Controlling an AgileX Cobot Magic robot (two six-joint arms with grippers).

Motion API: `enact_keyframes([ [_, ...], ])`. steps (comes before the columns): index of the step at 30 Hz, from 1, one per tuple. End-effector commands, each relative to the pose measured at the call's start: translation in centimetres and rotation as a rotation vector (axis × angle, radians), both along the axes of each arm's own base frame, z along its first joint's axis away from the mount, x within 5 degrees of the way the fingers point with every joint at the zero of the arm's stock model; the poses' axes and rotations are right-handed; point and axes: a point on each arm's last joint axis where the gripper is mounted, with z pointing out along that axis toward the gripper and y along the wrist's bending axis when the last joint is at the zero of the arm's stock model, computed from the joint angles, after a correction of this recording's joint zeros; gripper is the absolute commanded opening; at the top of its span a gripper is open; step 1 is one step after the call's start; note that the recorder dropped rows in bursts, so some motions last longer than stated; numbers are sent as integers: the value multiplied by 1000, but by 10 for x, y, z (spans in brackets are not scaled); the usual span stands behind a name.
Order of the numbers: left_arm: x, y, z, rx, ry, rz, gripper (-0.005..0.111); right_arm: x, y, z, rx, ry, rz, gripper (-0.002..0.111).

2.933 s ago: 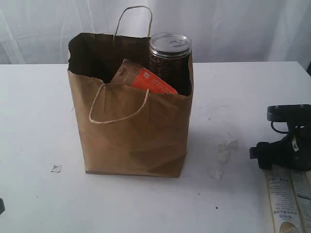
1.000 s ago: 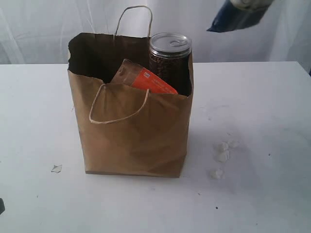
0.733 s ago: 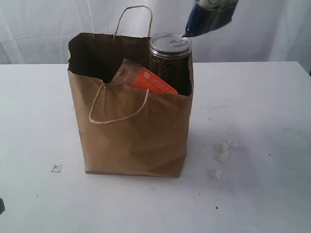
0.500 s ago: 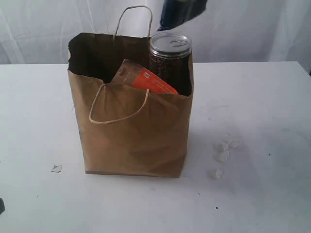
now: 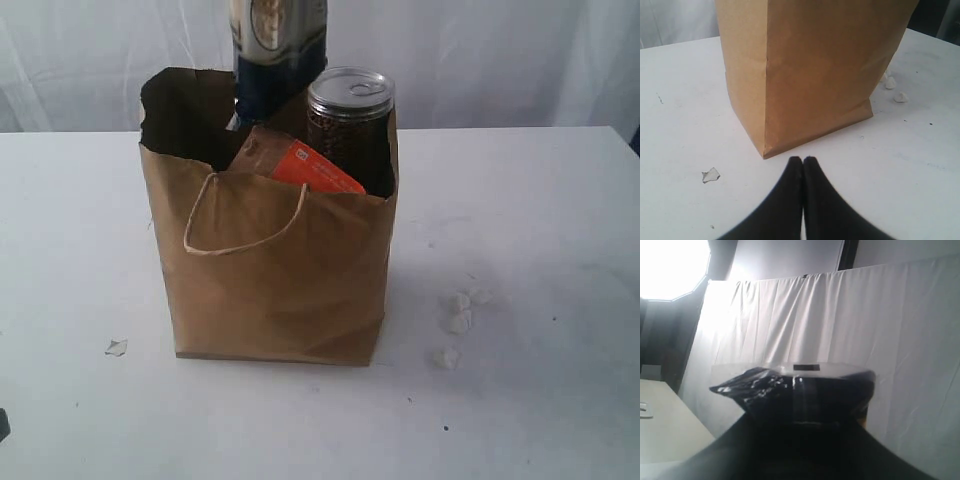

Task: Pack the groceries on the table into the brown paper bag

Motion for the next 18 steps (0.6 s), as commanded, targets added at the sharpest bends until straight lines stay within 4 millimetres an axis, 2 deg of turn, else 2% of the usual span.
enact_keyframes([
  [1,0,0,-1,-4,5,-1,0,-8,7,7,21,-40,56,0],
  [9,0,0,-1,-4,5,-1,0,6,25,-6,-23,-53,73,0],
  [18,0,0,-1,-4,5,-1,0,30,46,-4,-32,-70,75,0],
])
